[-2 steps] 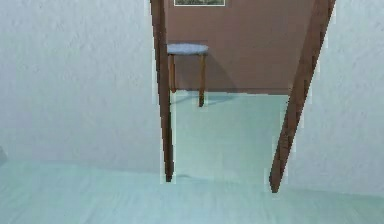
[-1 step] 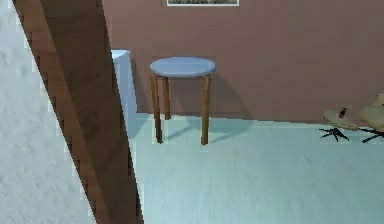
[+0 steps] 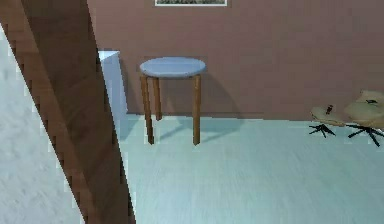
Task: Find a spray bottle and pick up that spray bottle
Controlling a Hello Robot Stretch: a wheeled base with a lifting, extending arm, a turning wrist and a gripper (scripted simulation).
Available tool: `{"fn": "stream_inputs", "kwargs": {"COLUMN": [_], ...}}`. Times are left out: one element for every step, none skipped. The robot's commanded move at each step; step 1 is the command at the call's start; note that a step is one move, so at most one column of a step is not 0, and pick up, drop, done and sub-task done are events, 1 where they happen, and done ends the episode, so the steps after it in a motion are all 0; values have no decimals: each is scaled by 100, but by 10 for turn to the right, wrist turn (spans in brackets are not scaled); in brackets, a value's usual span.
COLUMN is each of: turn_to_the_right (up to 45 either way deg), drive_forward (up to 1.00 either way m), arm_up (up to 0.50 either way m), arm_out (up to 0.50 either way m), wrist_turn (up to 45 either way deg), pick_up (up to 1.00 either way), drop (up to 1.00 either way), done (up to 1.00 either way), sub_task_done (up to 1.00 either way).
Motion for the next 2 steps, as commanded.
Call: {"fn": "stream_inputs", "kwargs": {"turn_to_the_right": [450,240], "drive_forward": [0,0], "arm_up": [0,0], "arm_out": [0,0], "wrist_turn": [0,0], "pick_up": [0,0], "drop": [0,0], "done": [0,0], "sub_task_done": [0,0]}}
